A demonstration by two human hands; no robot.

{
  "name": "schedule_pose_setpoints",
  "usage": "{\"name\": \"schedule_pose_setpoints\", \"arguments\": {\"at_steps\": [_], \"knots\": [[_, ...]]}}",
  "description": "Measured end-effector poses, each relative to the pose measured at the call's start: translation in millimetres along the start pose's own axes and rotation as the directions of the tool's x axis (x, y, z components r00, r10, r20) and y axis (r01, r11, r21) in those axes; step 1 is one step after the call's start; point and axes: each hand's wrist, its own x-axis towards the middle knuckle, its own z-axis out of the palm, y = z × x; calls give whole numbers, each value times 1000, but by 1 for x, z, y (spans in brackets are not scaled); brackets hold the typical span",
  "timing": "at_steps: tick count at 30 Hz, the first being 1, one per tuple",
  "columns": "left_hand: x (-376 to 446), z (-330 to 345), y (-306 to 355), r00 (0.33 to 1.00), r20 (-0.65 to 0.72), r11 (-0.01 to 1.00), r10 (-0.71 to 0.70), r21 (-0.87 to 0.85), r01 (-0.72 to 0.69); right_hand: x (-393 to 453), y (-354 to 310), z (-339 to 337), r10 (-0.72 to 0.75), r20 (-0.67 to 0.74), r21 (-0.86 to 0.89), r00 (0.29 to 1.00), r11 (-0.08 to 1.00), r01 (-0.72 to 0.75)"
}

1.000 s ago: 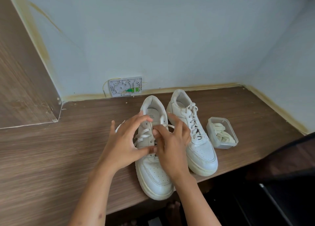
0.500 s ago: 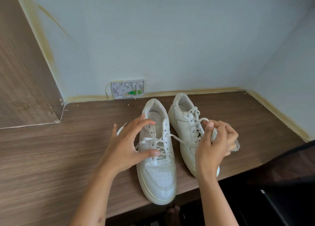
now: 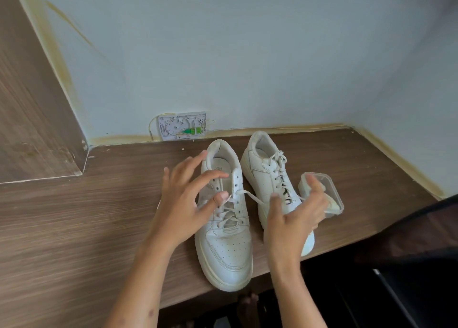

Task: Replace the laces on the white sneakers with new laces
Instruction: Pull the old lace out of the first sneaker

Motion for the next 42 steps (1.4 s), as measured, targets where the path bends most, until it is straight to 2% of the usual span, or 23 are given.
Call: {"name": "schedule_pose_setpoints", "arguments": {"at_steps": [3,7,11,15,22,29,33,36,39,41,42], "knots": [[4,6,7,997,-68,993,31,112,-23,-23,-3,-2,-61,139,-34,988,997,66],[2,14,14,997,-33,967,63,251,-53,-47,0,-4,-131,297,-114,946,979,171],[3,19,14,1000,-11,992,15,129,-13,-70,6,5,-103,464,-192,880,958,213],[4,19,13,998,-48,995,43,93,-38,-79,14,16,-213,418,-328,883,871,366],[5,12,9,985,-149,989,90,131,-71,-71,24,24,-156,390,-550,908,751,365],[0,-13,8,987,-150,998,61,2,-62,-70,19,35,-77,356,-546,931,792,274],[-4,-17,-1,986,-153,992,-68,92,83,-67,17,33,-82,368,-471,926,843,262],[-1,-9,9,979,-204,973,-30,216,74,-65,14,30,-88,393,-437,915,858,270],[1,0,20,980,-190,953,53,302,7,-58,13,23,-127,521,-380,844,851,363],[0,7,22,980,-191,944,56,330,11,-48,14,17,-156,605,-306,781,859,409],[0,9,22,978,-202,939,51,343,22,-44,15,15,-156,614,-285,774,871,401]]}}
